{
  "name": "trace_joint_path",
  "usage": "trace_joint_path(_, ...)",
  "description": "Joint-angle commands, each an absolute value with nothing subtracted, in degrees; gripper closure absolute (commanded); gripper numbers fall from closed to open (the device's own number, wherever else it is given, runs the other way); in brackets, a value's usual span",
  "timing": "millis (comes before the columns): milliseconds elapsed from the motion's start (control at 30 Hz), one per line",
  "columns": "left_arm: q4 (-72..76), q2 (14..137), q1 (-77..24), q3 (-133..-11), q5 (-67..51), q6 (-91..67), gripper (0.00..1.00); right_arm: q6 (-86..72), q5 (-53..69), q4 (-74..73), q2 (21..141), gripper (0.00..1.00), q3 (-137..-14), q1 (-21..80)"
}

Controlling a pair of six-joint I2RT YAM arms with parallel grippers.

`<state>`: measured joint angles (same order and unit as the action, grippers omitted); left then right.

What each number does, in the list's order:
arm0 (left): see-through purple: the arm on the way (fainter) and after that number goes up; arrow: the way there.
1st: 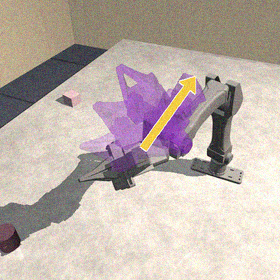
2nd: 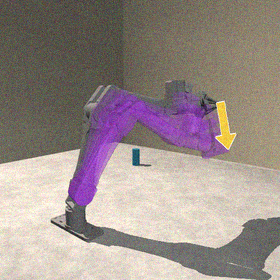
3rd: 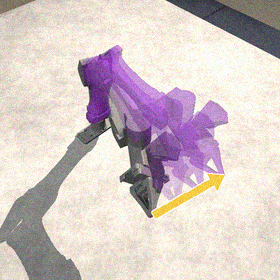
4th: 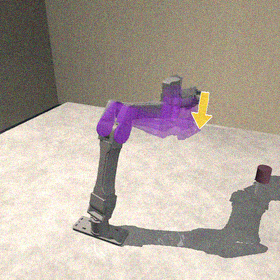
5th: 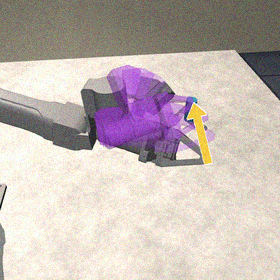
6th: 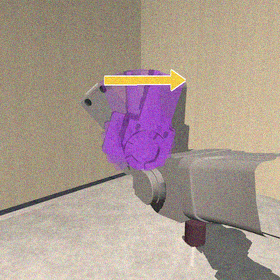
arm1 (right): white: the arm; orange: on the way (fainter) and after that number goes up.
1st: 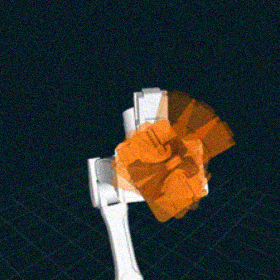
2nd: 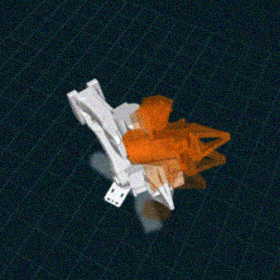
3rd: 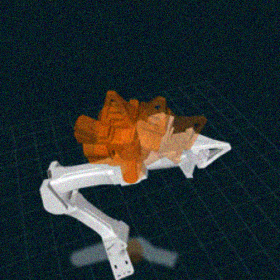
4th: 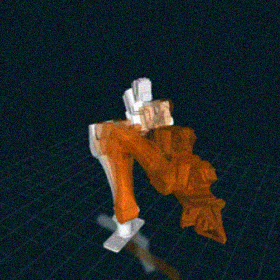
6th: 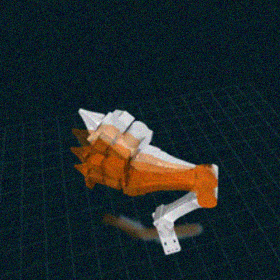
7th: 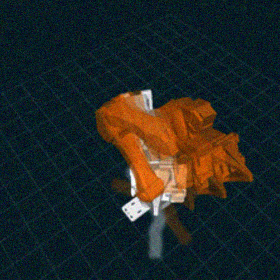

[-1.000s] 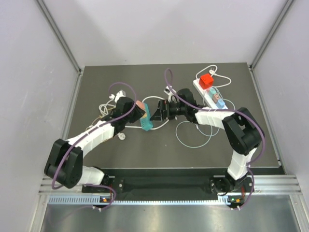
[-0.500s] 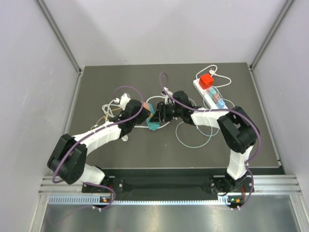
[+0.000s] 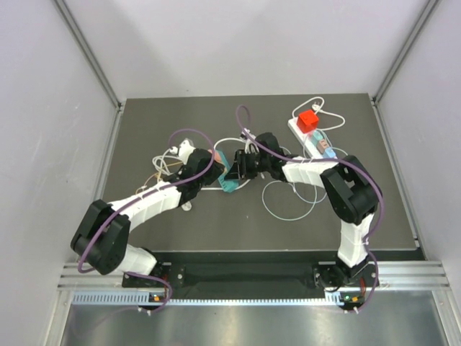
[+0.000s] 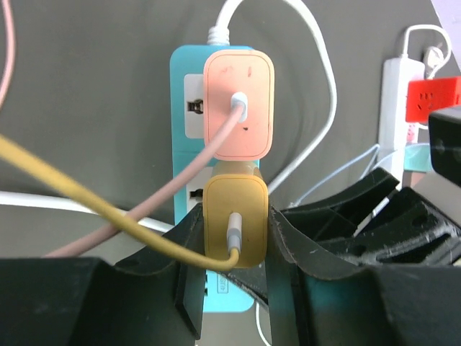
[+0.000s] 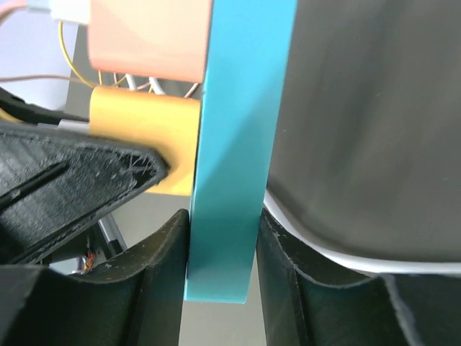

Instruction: Pull the plug off the socket

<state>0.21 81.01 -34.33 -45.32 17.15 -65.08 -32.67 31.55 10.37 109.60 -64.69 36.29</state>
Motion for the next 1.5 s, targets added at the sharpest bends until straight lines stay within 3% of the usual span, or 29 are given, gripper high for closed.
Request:
trace_joint_path(0, 11.96, 77.96, -35.25, -46.58, 9.06, -65.66, 1.00, -29.72, 29.72, 9.07, 110.57, 1.00, -67.50, 34.20)
trace_joint_path(333, 6.26, 71.98, -35.16, -45.44, 8.71, -59.60, 1.00, -27.07, 25.75, 9.49, 108.63, 1.00, -64.86, 30.85)
trace_joint_path(567, 5.54, 72.86, -33.84, -47.11, -2.02, -58.72, 1.00, -29.09, 28.47, 12.22, 107.58, 1.00, -63.37, 30.41)
trace_joint_path(800, -5.50, 69.88, -33.31, -55.80, -5.54, -43.10, 1.00, -29.00, 32.08, 13.45, 107.14, 1.00, -63.46, 28.30)
trace_joint_path(1100, -28.20, 66.45, -29.72, -77.06, 22.99, -23.23, 1.00, -24.70, 41.03, 16.96, 104.15, 1.00, -62.58, 24.88)
trace_joint_path(1467, -33.83, 72.85, -26.63, -105.09, 29.97, -13.10, 1.00, -24.00, 42.02, 18.55, 101.78, 1.00, -61.53, 21.54)
